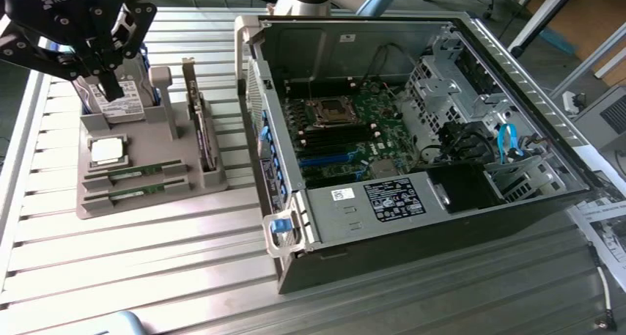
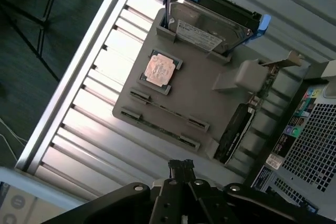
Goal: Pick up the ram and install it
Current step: 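Pick up the ram and move it above insertion slot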
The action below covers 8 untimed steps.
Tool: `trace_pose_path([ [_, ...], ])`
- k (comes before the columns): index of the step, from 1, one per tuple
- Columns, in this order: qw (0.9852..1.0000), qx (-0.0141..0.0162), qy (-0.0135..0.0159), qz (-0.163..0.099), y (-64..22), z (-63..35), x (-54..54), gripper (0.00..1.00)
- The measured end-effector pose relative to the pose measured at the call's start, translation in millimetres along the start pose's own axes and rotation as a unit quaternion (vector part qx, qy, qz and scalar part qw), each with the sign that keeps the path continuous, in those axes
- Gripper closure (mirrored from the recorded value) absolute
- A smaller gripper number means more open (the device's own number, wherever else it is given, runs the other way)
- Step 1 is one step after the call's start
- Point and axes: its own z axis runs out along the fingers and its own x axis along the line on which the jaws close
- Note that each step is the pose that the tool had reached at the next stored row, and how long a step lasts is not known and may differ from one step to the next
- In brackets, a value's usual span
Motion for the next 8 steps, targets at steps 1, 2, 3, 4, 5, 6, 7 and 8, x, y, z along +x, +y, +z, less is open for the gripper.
trace_pose_path([
  [1,1.0000,0.0004,0.0002,-0.007,0.0,0.0,0.0,0.89],
  [2,0.9999,0.0007,0.0005,-0.013,0.0,0.0,0.0,0.89],
  [3,0.9998,0.0011,0.0007,-0.020,0.0,0.0,0.0,0.89],
  [4,0.9996,0.0015,0.0010,-0.027,0.0,0.0,0.0,0.89],
  [5,0.9995,0.0017,0.0012,-0.033,0.0,0.0,0.0,0.89],
  [6,0.9992,0.0021,0.0014,-0.039,0.0,0.0,0.0,0.89],
  [7,0.9987,0.0026,0.0017,-0.051,0.0,0.0,0.0,0.89],
  [8,0.9981,0.0031,0.0020,-0.061,0.0,0.0,0.0,0.89],
])
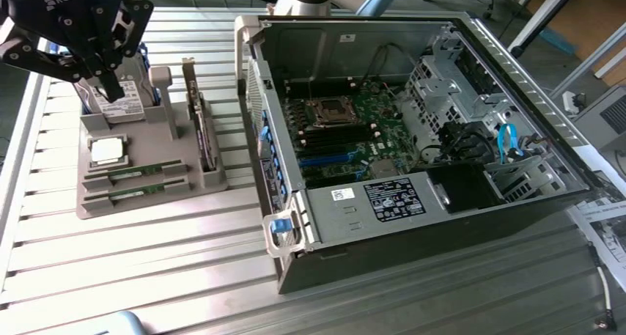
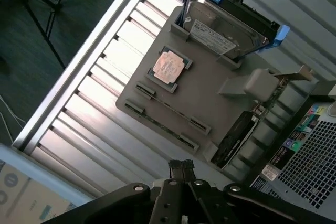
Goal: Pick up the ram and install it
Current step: 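Pick up the ram and move it above insertion slot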
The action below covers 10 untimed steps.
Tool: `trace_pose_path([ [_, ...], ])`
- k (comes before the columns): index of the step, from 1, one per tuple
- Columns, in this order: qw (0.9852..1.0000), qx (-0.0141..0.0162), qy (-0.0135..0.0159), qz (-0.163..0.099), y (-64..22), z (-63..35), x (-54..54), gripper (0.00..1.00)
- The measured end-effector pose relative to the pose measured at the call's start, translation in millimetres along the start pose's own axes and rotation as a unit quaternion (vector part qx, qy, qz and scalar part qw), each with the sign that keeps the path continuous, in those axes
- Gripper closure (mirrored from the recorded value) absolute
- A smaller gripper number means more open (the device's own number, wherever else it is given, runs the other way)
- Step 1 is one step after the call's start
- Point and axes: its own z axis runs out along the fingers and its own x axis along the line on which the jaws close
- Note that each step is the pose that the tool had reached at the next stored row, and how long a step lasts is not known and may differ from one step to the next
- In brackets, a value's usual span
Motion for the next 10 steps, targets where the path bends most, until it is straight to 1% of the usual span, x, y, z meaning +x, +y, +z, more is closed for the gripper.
trace_pose_path([
  [1,1.0000,0.0004,0.0002,-0.006,0.0,0.0,0.0,0.89],
  [2,0.9998,0.0016,0.0011,-0.019,0.0,0.0,0.0,0.89],
  [4,0.9993,0.0028,0.0019,-0.037,0.0,0.1,0.0,0.89],
  [6,0.9985,0.0040,0.0027,-0.054,0.0,0.1,0.0,0.89],
  [10,0.9965,0.0061,0.0041,-0.084,0.0,0.1,0.0,0.89],
])
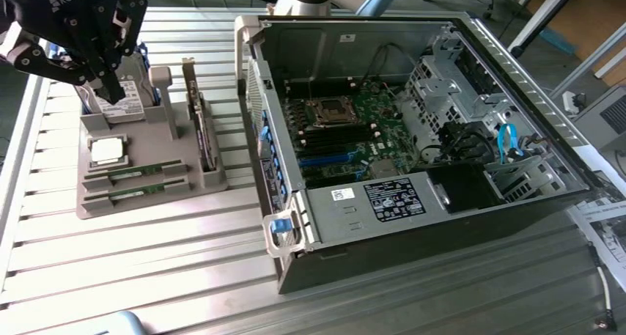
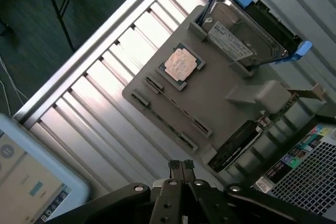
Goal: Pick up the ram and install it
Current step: 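Pick up the ram and move it above insertion slot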
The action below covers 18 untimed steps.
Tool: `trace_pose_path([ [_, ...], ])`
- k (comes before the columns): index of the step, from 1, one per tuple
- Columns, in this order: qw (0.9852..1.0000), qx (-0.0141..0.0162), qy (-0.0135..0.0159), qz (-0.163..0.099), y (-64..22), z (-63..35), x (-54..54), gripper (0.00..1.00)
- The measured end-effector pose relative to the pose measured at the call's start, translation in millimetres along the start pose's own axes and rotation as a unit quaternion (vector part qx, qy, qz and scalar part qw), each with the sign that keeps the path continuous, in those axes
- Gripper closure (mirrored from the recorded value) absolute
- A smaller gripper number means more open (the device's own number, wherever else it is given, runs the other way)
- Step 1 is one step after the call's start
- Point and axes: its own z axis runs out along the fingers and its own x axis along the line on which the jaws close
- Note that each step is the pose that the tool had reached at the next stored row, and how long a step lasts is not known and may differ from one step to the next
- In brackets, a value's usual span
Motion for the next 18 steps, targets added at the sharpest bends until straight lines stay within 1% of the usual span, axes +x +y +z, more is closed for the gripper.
trace_pose_path([
  [3,0.9998,0.0011,0.0006,-0.019,0.0,0.0,0.0,0.89],
  [6,0.9993,0.0021,0.0012,-0.037,0.0,0.0,0.0,0.89],
  [10,0.9978,0.0032,0.0015,-0.067,0.0,0.1,0.0,0.89],
  [13,0.9958,0.0036,0.0011,-0.092,0.0,0.2,-0.1,0.89],
  [16,0.9932,0.0040,0.0008,-0.116,0.0,0.3,0.0,0.89],
  [18,0.9907,0.0044,0.0006,-0.136,0.0,0.5,0.0,0.89],
])
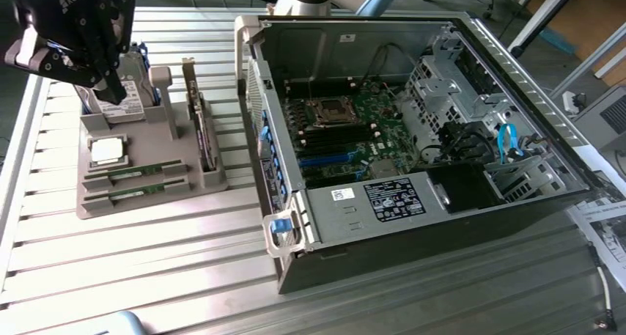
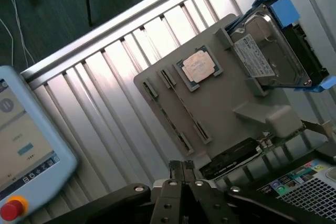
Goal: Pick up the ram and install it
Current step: 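Pick up the ram and move it above insertion slot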
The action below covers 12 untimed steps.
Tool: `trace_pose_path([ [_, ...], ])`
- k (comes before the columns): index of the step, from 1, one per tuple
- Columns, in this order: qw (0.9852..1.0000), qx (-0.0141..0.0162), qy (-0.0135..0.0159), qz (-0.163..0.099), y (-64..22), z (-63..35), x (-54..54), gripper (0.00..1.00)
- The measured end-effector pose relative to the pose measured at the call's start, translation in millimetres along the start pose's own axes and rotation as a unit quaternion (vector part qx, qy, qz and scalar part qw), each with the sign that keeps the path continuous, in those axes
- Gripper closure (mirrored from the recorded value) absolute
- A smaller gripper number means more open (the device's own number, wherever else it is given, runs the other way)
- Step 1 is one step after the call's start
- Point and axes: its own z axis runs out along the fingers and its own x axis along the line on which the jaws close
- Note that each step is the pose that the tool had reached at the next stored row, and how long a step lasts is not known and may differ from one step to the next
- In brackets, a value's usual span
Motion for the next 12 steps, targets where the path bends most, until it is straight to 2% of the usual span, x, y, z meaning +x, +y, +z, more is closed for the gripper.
trace_pose_path([
  [3,0.9993,0.0006,-0.0008,-0.036,0.0,0.5,0.0,0.89],
  [6,0.9969,0.0014,-0.0019,-0.079,0.2,3.5,0.0,0.89],
  [10,0.9938,0.0017,-0.0027,-0.111,0.3,9.3,-0.3,0.89],
  [12,0.9918,0.0019,-0.0032,-0.128,0.5,13.1,-0.4,0.89],
])
